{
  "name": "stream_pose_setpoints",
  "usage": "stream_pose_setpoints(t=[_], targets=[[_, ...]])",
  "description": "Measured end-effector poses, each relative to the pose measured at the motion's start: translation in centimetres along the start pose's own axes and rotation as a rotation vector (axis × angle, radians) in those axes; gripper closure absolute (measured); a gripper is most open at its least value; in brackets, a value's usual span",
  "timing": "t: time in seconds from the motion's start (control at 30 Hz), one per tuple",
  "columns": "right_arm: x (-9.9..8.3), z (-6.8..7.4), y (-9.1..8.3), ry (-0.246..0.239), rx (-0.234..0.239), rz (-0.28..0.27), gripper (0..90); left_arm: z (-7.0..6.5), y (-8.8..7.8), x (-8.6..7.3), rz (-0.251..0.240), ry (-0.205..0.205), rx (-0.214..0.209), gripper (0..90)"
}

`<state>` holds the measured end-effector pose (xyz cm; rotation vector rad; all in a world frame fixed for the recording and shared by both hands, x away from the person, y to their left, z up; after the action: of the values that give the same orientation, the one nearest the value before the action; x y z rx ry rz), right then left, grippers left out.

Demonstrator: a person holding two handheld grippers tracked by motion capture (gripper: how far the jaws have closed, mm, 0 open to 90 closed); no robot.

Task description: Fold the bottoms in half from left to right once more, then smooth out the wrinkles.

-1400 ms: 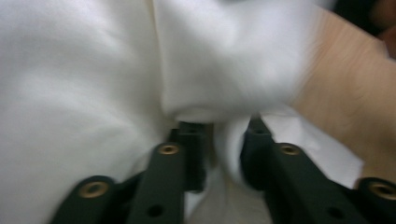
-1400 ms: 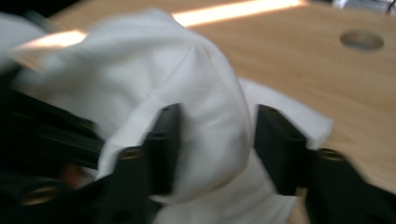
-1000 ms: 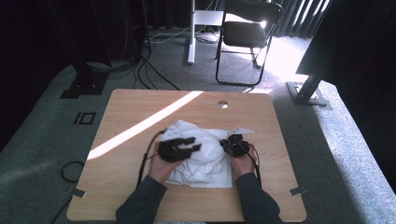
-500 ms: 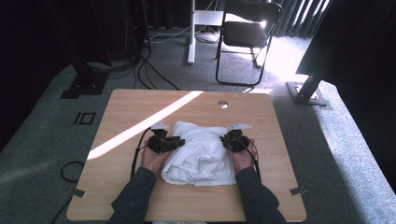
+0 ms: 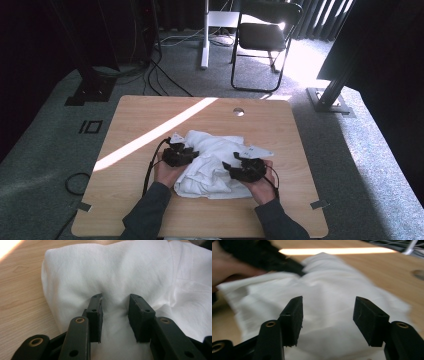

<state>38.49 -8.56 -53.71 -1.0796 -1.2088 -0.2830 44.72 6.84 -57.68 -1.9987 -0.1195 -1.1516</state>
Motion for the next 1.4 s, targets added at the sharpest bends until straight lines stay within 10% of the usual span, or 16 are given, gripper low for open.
stream_pose_setpoints(t=[0.13, 0.27, 0.37, 0.7, 0.83, 1.03, 1.2, 1.4], targets=[[-2.0, 2.3, 1.6, -0.042, 0.056, 0.069, 39.1, 0.0, 0.0, 0.0, -0.003, -0.001, 0.006, 64.9], [-3.6, 2.6, 2.5, -0.075, 0.070, 0.141, 75.8, 0.0, 0.0, 0.0, -0.003, 0.008, 0.015, 65.0], [-3.3, 2.2, 1.1, -0.055, 0.072, 0.097, 87.0, 0.1, -0.1, 0.0, -0.006, 0.006, 0.017, 64.9], [-3.7, -0.3, -3.0, -0.023, 0.011, 0.051, 87.2, -0.5, -0.3, 0.3, -0.013, 0.011, 0.004, 62.7], [-3.0, -0.4, -3.2, 0.001, -0.031, 0.021, 57.7, -0.6, -0.7, 0.8, -0.034, 0.015, 0.016, 60.8], [-2.1, 2.9, -0.9, -0.071, 0.034, 0.017, 42.9, -0.8, -1.3, 1.4, -0.063, 0.008, 0.007, 59.8], [-3.1, 3.0, 0.8, -0.057, 0.063, 0.080, 82.6, -1.1, -1.7, 1.8, -0.082, 0.022, 0.000, 57.7], [-1.5, 1.8, -3.0, -0.080, 0.060, -0.032, 84.2, -1.1, -1.7, 1.9, -0.088, 0.016, 0.003, 56.5]])
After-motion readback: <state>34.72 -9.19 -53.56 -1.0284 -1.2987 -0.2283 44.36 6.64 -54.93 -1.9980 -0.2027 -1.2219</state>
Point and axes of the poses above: each handheld gripper's, and its own axes: y roughly forward along the jaws, x roughly out of its top, z roughly to its left, the point moved 10 cm from there along y, roughly forward along the jaws, and after that the axes turned 8 degrees about -x, right-handed, at the moved point
